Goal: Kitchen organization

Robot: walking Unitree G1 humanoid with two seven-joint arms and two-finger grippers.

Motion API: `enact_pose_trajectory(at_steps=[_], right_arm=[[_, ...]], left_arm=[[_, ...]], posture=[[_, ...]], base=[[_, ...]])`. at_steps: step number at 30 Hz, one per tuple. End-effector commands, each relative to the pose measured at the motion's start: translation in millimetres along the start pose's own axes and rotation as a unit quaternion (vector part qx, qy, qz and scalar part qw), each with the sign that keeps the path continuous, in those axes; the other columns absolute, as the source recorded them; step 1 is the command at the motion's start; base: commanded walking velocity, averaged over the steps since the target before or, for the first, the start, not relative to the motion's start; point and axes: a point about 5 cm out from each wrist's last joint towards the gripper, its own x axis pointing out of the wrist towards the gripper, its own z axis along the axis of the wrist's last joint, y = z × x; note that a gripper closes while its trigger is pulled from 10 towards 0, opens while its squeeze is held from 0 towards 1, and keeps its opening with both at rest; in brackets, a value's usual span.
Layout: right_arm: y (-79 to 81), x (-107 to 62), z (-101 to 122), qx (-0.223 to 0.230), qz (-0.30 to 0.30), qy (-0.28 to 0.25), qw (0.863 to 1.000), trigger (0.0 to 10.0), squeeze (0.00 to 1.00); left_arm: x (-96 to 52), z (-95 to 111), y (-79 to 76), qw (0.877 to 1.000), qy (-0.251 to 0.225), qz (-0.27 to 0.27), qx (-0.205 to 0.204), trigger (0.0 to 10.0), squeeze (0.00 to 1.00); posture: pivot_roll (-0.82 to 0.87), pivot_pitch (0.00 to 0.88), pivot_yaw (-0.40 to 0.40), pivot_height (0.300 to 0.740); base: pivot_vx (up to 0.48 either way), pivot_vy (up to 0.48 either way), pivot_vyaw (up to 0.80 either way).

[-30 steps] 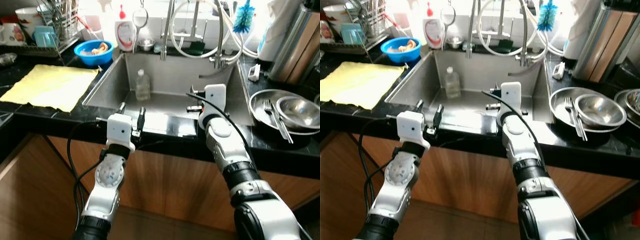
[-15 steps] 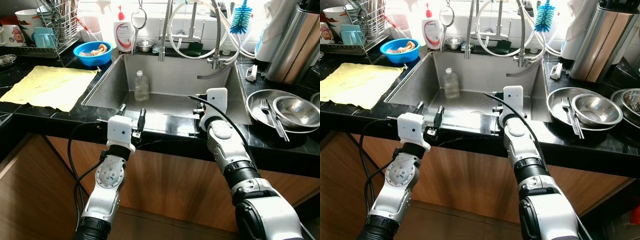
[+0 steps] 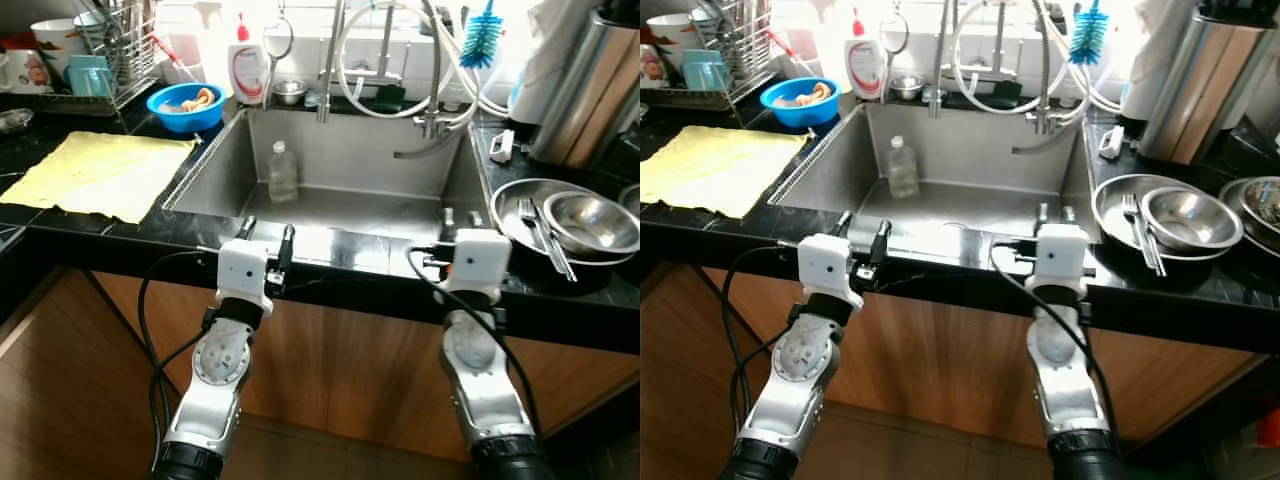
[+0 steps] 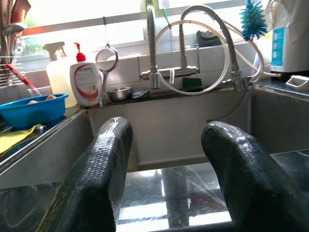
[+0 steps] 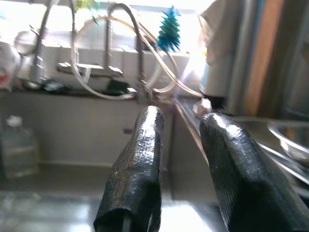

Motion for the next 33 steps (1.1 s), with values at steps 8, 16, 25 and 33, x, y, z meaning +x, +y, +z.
enact_pose_trajectory(at_steps=[8,16,25,33], right_arm=[[-8.2,-9.9,-18.3,0.019,-0.032,0.076,0.996,10.0,0.00],[-15.2,-13.6,-34.3,0.000,-0.069,0.138,0.988,10.0,0.00],[-29.3,-12.4,-25.4,-0.007,-0.112,0.115,0.987,10.0,0.38],[-27.7,-10.2,-4.2,0.006,-0.105,0.056,0.993,10.0,0.00]], left_arm=[[1.5,-0.7,-2.3,1.000,0.003,-0.007,0.003,10.0,0.00],[0.7,-1.2,1.4,1.000,0.004,0.001,0.006,10.0,0.00],[1.3,-0.8,0.9,1.000,0.003,0.000,0.005,10.0,0.00],[0.4,-0.4,0.4,1.000,0.002,-0.001,0.003,10.0,0.00]], posture=[[-0.11,0.000,0.038,0.740],[-0.11,0.000,0.032,0.740],[-0.11,0.000,0.035,0.740],[-0.12,0.000,0.036,0.740]], base=[[0.000,0.000,0.00],[0.000,0.000,0.00],[0.000,0.000,0.00],[0.000,0.000,0.00]])
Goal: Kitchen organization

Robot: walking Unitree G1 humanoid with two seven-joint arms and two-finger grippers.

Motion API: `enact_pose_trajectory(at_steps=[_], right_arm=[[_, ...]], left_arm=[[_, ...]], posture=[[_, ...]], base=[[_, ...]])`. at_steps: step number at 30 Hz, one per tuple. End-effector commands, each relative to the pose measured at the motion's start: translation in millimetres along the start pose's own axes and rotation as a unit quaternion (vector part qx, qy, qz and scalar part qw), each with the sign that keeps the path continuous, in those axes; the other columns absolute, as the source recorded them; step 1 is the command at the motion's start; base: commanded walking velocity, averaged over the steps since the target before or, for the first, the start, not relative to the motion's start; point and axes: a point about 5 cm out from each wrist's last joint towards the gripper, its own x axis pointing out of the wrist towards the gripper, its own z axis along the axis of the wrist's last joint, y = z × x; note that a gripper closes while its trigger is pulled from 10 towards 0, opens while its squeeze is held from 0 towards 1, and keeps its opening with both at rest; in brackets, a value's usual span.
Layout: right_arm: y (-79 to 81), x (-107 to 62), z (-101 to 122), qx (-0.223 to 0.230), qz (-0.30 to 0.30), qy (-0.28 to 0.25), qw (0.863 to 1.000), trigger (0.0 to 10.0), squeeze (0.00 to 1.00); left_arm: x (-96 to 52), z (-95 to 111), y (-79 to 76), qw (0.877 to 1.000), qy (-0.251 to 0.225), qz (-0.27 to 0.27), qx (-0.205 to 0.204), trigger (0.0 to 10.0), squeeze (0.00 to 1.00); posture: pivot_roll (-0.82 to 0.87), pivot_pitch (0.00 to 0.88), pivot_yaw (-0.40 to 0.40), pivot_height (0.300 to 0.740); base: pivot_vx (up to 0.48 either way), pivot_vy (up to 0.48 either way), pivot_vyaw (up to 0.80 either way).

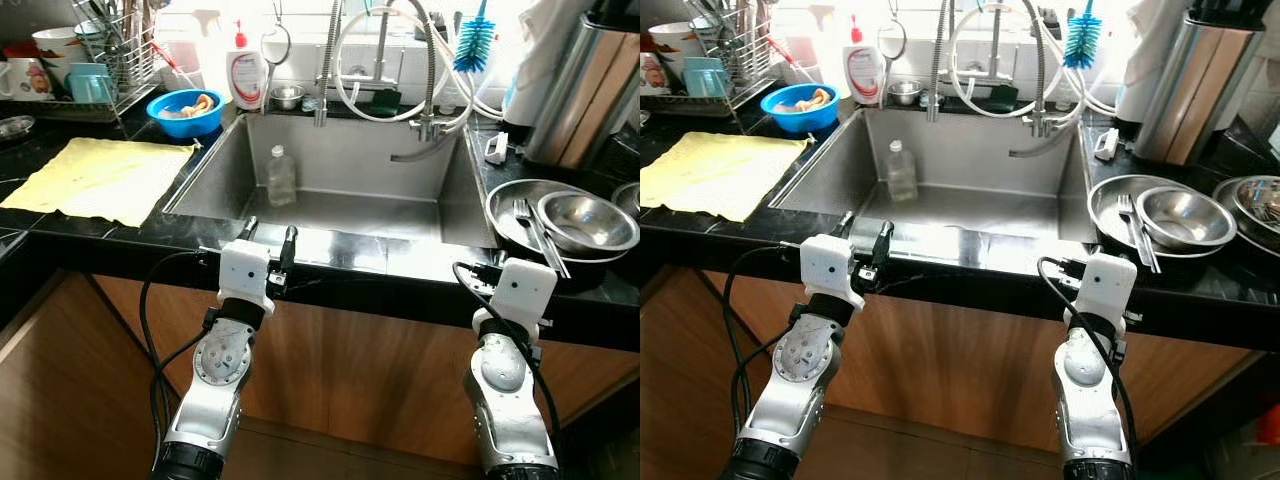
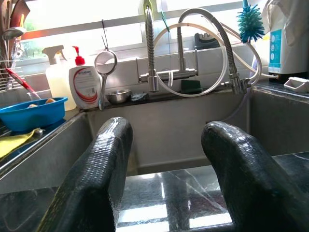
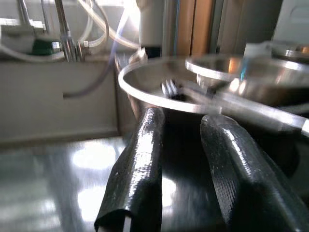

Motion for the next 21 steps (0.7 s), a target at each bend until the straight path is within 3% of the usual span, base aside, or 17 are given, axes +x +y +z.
enact_pose_trajectory(at_steps=[1,6,8,21], right_arm=[[1.3,-2.0,10.6,0.002,0.002,-0.026,1.000,10.0,0.00],[-5.5,-7.7,-4.3,-0.020,-0.020,0.023,0.999,10.0,0.00],[-10.3,-9.7,-11.0,-0.007,-0.035,0.046,0.998,10.0,0.00],[-23.4,-3.9,-0.8,-0.008,-0.088,0.031,0.996,10.0,0.00]], left_arm=[[0.1,-0.3,-0.5,1.000,0.002,-0.002,0.002,10.0,0.00],[-1.2,-1.2,-1.6,1.000,0.005,-0.004,0.001,10.0,0.00],[-1.1,-1.3,-1.6,1.000,0.006,-0.004,0.001,10.0,0.00],[-0.3,-1.2,-1.9,1.000,0.005,-0.004,0.001,10.0,0.00]], posture=[[-0.12,0.000,0.036,0.740],[-0.12,0.000,0.034,0.740],[-0.12,0.000,0.035,0.740],[-0.12,0.000,0.031,0.740]], base=[[0.000,0.000,0.00],[0.000,0.000,0.00],[0.000,0.000,0.00],[0.000,0.000,0.00]])
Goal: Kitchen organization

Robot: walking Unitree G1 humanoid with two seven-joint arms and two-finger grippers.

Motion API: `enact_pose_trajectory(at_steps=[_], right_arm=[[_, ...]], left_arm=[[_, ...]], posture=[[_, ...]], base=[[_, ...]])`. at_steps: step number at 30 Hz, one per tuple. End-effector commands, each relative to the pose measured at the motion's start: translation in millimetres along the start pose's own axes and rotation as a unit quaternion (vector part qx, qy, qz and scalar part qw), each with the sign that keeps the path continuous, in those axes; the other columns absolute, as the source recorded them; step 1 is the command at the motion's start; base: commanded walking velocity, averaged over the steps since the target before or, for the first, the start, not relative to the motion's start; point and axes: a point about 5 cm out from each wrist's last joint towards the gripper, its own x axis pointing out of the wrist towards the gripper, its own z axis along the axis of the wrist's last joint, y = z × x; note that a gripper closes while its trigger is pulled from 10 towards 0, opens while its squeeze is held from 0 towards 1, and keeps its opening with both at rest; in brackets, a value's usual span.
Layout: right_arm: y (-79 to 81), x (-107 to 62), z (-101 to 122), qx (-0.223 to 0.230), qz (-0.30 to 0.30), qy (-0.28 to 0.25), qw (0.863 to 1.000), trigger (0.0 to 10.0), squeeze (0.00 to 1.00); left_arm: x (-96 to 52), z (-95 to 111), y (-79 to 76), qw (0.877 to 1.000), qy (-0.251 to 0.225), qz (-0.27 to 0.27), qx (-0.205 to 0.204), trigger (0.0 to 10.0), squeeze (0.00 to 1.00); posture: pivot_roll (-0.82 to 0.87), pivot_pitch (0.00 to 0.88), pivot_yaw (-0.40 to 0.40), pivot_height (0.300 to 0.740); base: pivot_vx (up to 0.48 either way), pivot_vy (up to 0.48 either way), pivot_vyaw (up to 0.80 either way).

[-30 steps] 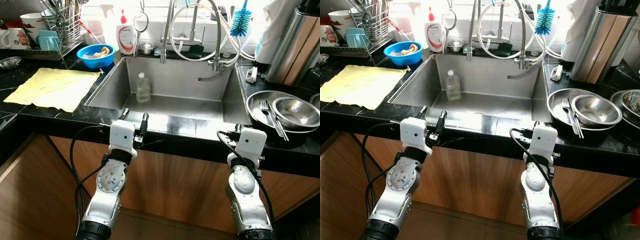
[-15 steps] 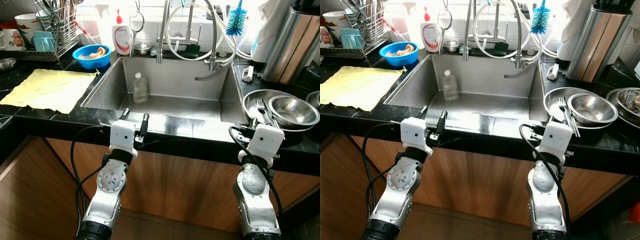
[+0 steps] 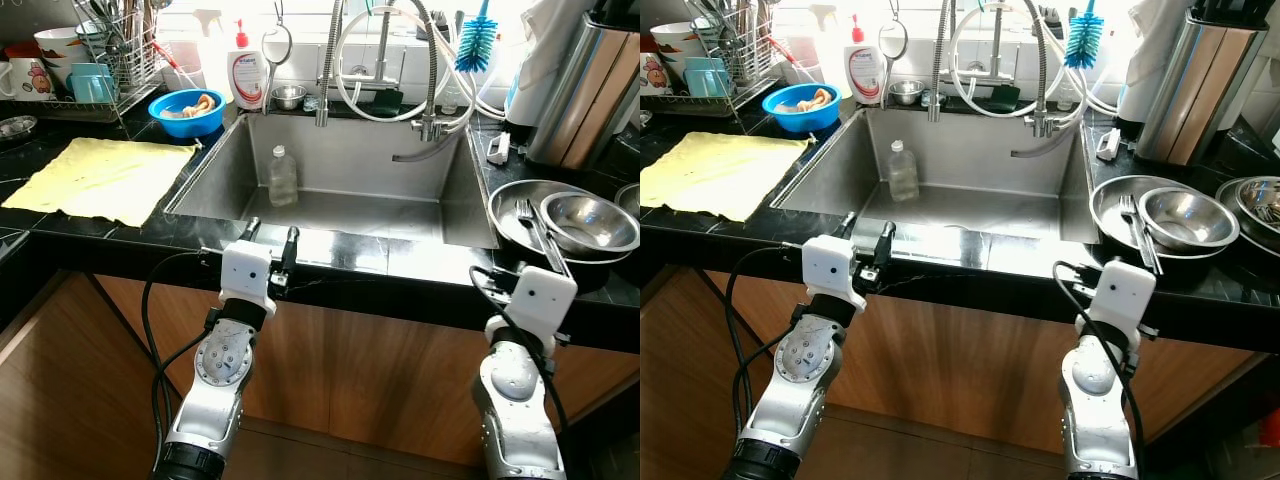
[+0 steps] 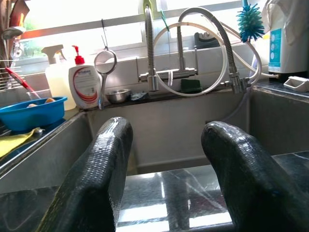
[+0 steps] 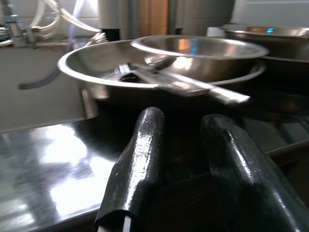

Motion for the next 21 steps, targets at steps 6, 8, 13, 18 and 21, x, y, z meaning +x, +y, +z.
enact_pose_trajectory(at_steps=[6,8,13,18,21], right_arm=[[-2.2,5.4,12.9,0.015,-0.017,-0.017,1.000,10.0,0.00],[-1.7,5.5,12.8,0.016,-0.015,-0.017,1.000,10.0,0.00],[0.6,4.8,15.3,0.021,-0.015,-0.020,0.999,10.0,0.00],[-3.4,5.7,19.0,0.020,-0.033,-0.031,0.999,10.0,0.00],[-3.2,7.7,19.6,0.022,-0.030,-0.032,0.999,10.0,0.00]], left_arm=[[-0.6,-1.4,-0.4,1.000,0.005,-0.002,0.002,10.0,0.00],[-0.8,-1.6,-0.6,1.000,0.006,-0.003,0.002,10.0,0.00],[-0.6,-1.4,-1.1,1.000,0.005,-0.004,0.002,10.0,0.00],[-0.4,-1.0,-1.2,1.000,0.005,-0.005,0.002,10.0,0.00],[-0.4,-1.2,-1.4,1.000,0.005,-0.005,0.002,10.0,0.00]], posture=[[-0.12,0.000,0.033,0.740],[-0.12,0.000,0.033,0.740],[-0.12,0.000,0.035,0.740],[-0.12,0.000,0.036,0.740],[-0.12,0.000,0.037,0.740]], base=[[0.000,0.000,0.00],[0.000,0.000,0.00],[0.000,0.000,0.00],[0.000,0.000,0.00],[0.000,0.000,0.00]])
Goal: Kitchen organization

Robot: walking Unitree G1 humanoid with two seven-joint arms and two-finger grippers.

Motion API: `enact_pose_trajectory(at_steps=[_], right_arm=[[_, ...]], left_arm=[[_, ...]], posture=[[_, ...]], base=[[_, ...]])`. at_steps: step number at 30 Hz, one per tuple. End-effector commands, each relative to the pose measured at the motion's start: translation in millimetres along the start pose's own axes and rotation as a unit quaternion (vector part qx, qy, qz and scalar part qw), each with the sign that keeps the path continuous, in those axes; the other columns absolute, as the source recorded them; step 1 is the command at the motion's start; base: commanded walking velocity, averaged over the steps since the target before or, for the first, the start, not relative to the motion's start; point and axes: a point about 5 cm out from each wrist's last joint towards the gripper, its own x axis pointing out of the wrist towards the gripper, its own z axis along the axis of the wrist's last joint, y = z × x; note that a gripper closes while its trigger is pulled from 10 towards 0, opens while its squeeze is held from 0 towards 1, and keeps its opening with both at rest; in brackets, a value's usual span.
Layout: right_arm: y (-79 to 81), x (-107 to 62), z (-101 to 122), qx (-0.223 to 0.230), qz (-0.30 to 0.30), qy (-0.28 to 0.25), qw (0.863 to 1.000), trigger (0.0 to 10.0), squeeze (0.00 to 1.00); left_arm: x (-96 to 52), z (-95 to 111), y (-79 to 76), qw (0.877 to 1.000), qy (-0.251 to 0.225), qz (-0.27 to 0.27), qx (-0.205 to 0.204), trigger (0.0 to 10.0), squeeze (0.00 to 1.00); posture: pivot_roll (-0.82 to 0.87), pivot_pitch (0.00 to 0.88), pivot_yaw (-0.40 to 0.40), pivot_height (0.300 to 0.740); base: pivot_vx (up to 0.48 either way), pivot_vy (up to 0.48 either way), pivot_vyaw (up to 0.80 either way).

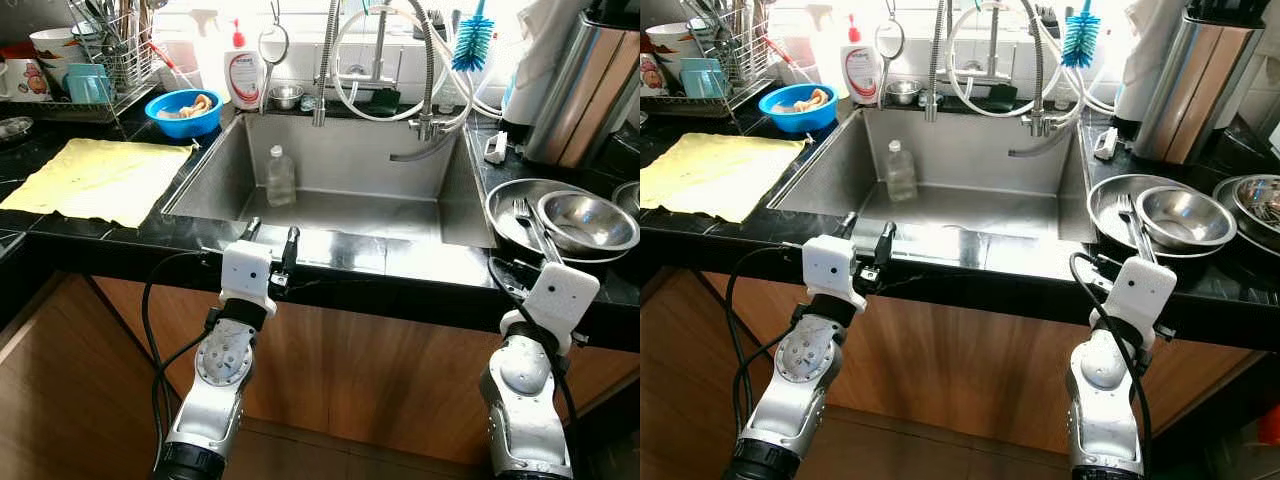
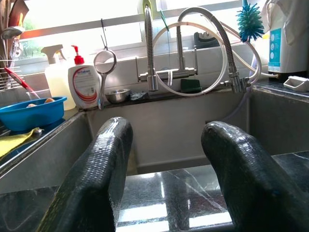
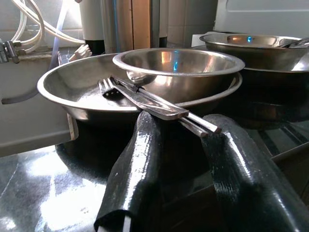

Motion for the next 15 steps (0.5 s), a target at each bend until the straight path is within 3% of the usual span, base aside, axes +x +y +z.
enact_pose_trajectory(at_steps=[1,12,15], right_arm=[[0.3,3.4,12.0,0.013,-0.002,-0.021,1.000,10.0,0.00],[26.6,-2.1,4.5,0.028,0.084,0.011,0.996,10.0,0.00],[27.2,-2.4,4.8,0.029,0.085,0.010,0.996,10.0,0.00]], left_arm=[[-0.4,-1.3,-1.3,1.000,0.005,-0.005,0.002,10.0,0.00],[-1.0,-2.4,-1.0,1.000,0.008,-0.004,0.004,10.0,0.00],[-1.0,-2.4,-1.0,1.000,0.008,-0.004,0.004,10.0,0.00]], posture=[[-0.12,0.000,0.036,0.740],[-0.11,0.000,0.032,0.740],[-0.11,0.000,0.032,0.740]], base=[[0.000,0.000,0.00],[0.000,0.000,0.00],[0.000,0.000,0.00]])
